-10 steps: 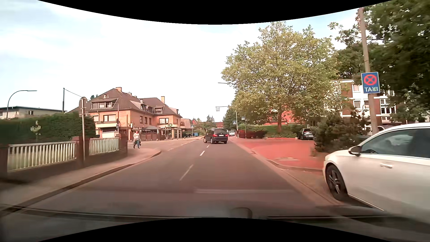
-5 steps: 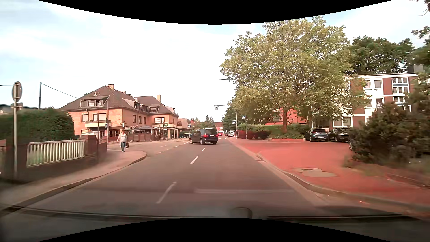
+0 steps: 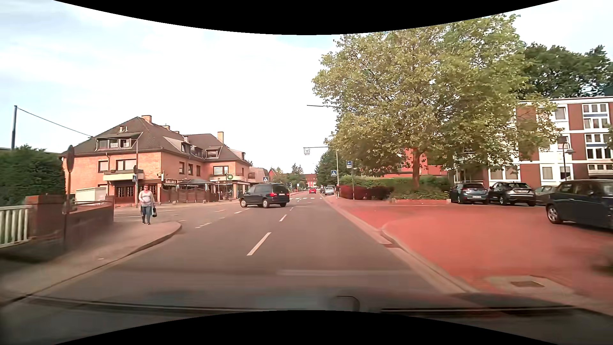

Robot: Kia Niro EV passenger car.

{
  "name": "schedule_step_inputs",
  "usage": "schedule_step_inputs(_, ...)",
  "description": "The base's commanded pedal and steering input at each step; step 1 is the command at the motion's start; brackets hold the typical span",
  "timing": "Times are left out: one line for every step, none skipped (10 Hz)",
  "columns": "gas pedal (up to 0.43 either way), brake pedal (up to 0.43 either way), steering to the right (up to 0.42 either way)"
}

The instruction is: Follow the waypoints while adhering to traffic rules and regulations

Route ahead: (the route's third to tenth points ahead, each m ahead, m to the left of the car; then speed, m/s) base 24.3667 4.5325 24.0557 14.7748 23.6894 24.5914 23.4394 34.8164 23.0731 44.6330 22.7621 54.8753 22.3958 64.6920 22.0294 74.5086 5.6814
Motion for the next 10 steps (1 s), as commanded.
schedule_step_inputs(0.047, 0.000, 0.003)
schedule_step_inputs(0.047, 0.000, 0.003)
schedule_step_inputs(0.047, 0.000, 0.003)
schedule_step_inputs(0.047, 0.000, 0.003)
schedule_step_inputs(0.039, 0.000, 0.003)
schedule_step_inputs(0.039, 0.000, 0.003)
schedule_step_inputs(0.039, 0.000, 0.003)
schedule_step_inputs(0.047, 0.000, 0.003)
schedule_step_inputs(0.047, 0.000, 0.003)
schedule_step_inputs(0.047, 0.000, 0.003)
